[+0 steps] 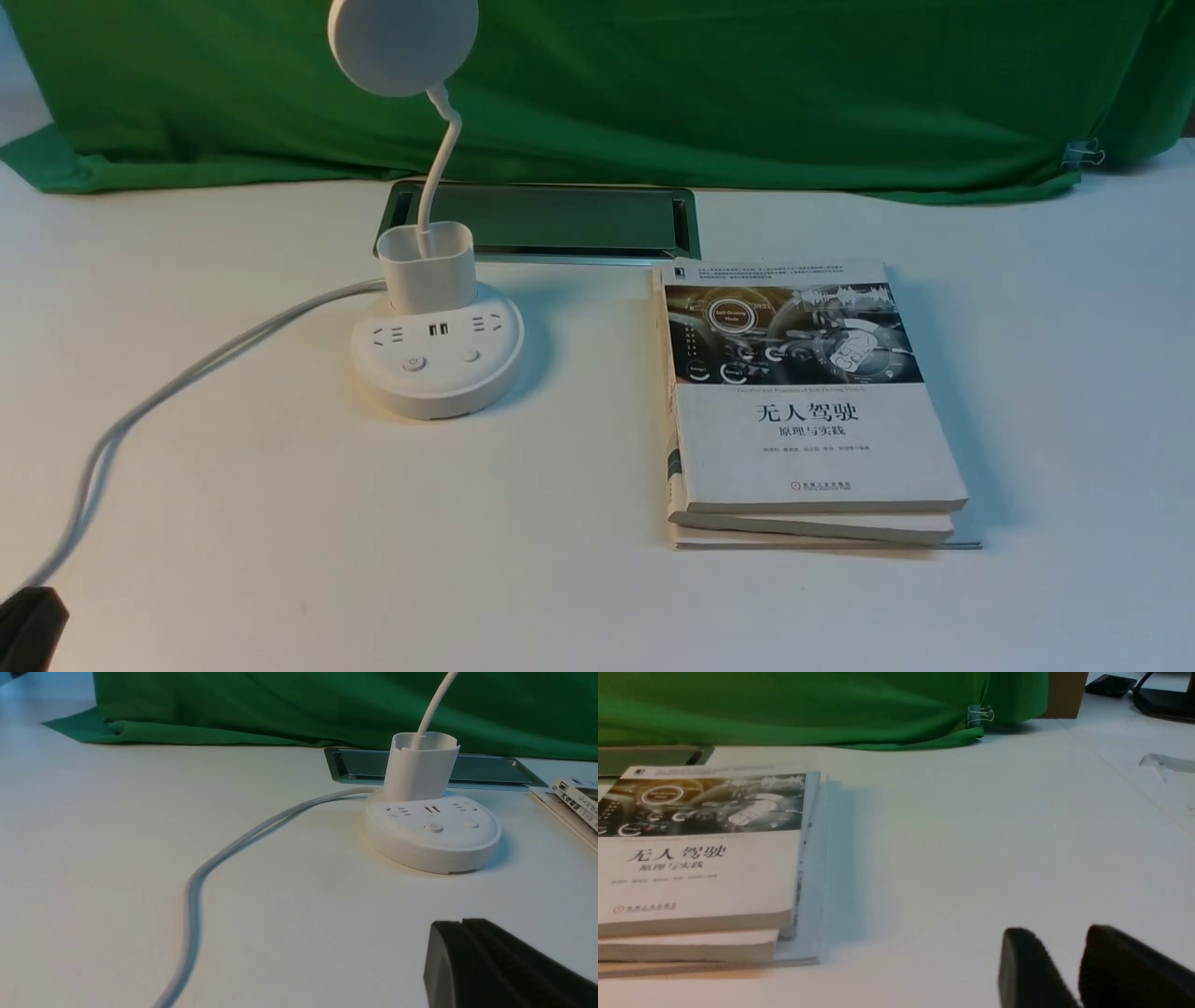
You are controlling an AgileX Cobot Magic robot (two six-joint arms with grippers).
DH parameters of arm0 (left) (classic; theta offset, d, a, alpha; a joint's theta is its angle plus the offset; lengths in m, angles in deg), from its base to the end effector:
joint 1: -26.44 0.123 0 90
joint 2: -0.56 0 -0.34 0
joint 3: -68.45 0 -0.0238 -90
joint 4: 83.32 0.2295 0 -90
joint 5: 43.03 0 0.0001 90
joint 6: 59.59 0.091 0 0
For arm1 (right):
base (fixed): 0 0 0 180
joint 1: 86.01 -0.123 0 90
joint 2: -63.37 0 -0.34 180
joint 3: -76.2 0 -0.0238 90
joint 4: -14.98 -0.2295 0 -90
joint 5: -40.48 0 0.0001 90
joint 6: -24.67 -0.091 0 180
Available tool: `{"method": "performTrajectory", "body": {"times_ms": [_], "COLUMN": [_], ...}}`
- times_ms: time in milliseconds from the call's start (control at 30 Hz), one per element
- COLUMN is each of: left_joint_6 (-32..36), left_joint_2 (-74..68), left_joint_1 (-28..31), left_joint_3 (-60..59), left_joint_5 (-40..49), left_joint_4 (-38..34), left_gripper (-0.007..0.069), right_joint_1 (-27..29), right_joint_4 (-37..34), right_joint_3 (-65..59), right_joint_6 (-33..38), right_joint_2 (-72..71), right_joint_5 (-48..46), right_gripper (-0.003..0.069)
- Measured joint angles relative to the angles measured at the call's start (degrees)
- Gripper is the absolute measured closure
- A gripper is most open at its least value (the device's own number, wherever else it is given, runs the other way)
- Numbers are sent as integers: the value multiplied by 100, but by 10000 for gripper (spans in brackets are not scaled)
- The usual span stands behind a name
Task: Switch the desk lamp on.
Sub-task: Use the left arm to press the button switch on the lamp holder
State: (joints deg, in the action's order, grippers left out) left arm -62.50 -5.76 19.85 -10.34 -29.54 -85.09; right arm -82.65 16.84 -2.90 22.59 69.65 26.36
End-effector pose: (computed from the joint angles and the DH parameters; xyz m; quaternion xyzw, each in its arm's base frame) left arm -0.0213 0.0018 0.1900 0.0153 0.7579 -0.0665 0.6487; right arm -0.0214 0.0005 0.1873 0.0268 0.7627 -0.0204 0.6459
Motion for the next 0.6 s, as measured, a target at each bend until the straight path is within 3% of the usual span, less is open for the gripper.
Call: {"method": "performTrajectory", "body": {"times_ms": [300,400,600], "left_joint_6": [0,0,0], "left_joint_2": [0,0,0], "left_joint_1": [0,0,0], "left_joint_3": [0,0,0], "left_joint_5": [-160,-874,-3497], "left_joint_4": [176,176,629], "left_gripper": [603,603,603], "right_joint_1": [0,0,0], "right_joint_4": [0,0,0], "right_joint_3": [0,0,0], "right_joint_6": [0,0,0], "right_joint_2": [0,0,0], "right_joint_5": [-5,-5,-5], "right_gripper": [418,418,418]}}
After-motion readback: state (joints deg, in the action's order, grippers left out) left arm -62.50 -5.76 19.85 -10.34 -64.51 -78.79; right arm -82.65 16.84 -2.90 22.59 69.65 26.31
